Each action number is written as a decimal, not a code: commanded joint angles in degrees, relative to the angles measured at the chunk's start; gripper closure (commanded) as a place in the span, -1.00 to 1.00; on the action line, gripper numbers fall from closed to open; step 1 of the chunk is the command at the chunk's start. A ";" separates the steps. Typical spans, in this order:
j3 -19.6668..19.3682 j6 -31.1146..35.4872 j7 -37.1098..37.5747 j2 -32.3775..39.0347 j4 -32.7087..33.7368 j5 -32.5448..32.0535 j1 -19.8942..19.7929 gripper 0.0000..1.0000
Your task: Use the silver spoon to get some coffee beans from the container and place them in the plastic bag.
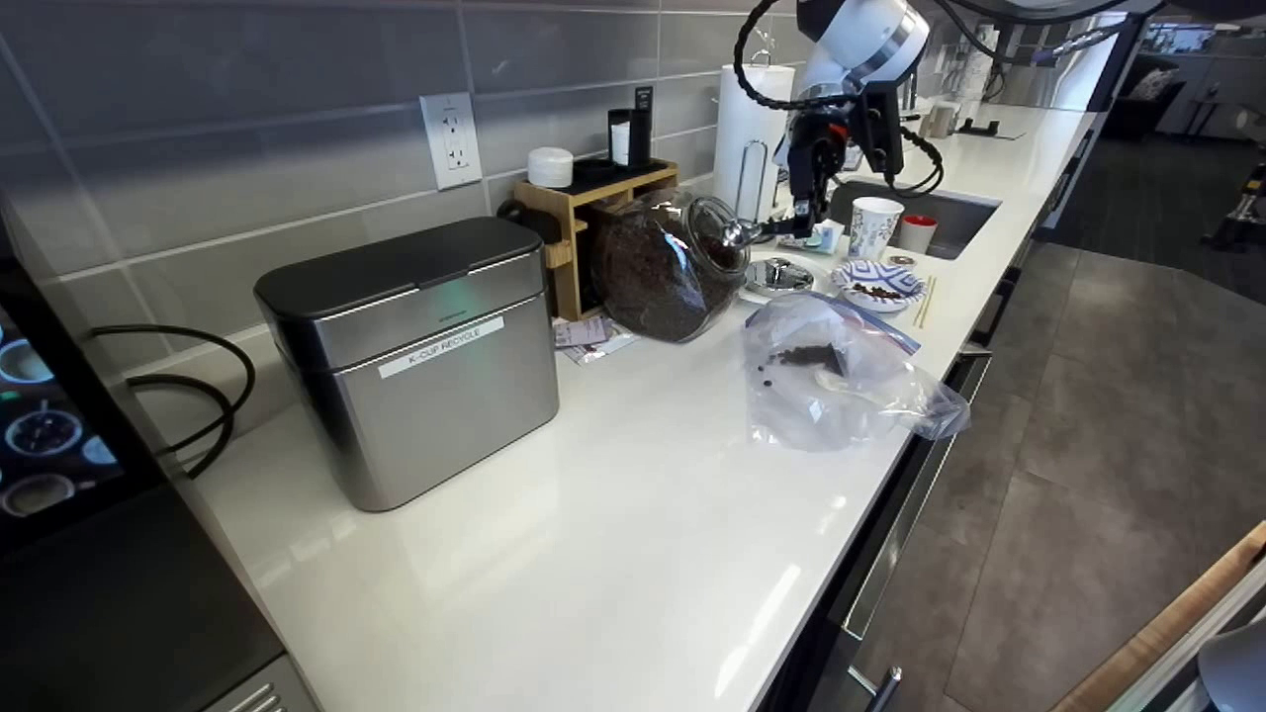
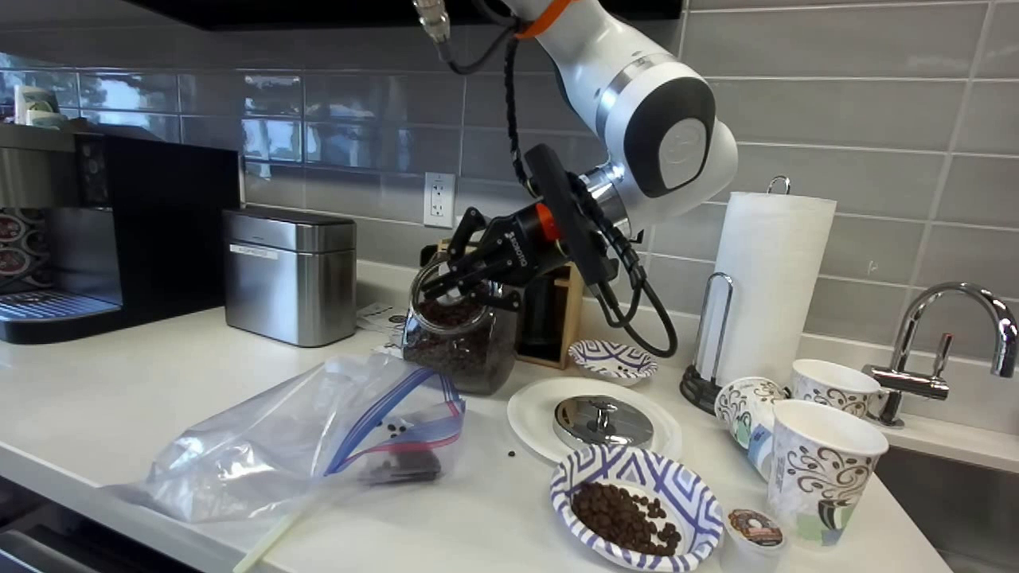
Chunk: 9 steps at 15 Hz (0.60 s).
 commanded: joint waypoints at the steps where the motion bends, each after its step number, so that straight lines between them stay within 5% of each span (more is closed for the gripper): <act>1: 2.04 -1.93 3.74 4.79 5.54 1.69 -1.17 0.98; 9: 4.48 -1.04 4.40 11.30 11.84 3.30 -1.46 0.98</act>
